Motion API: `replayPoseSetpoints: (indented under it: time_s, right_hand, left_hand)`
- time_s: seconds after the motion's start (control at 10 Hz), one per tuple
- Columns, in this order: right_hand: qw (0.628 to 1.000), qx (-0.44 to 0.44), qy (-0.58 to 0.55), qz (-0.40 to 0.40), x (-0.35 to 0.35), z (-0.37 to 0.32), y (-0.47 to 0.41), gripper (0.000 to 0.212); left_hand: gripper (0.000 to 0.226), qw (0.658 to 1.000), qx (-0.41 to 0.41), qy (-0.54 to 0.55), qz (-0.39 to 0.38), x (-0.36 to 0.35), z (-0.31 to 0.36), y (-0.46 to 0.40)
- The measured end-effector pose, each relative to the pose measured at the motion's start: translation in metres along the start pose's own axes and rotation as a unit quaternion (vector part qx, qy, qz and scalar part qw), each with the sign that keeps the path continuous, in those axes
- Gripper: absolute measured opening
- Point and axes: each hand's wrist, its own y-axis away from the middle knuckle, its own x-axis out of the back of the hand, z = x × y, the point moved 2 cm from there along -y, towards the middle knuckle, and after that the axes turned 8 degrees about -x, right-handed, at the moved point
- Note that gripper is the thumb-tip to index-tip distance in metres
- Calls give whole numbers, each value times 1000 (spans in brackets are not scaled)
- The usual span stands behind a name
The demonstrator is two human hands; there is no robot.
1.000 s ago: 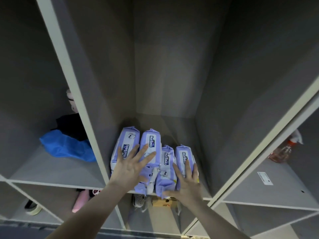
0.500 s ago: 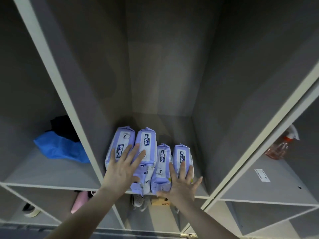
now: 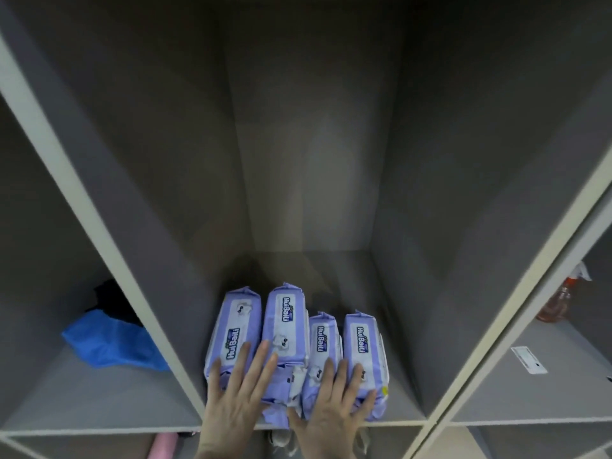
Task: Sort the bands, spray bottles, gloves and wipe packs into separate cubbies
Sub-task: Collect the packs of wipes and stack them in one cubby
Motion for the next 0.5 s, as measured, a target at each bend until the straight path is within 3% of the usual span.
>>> replayPoseSetpoints:
  time_s: [0.1,0.2,0.3,0.5]
  right_hand:
    - [1000,-12,-15,18,-4,-2,-6,112]
    - [1000,6,-2,-16,-5,2,-9,117]
    - [996,69,63,-13,6,18,-17,109]
    - [994,56,87,-27,10,47,-42,104]
  left_hand:
    - [97,999,1,-27,22,-1,0,-1]
    - [86,999,-5,-34,34,-4,0,0]
    - [69,998,-4,-36,51,-5,1,-2]
    - [66,986,-52,156,8,19,6,-45]
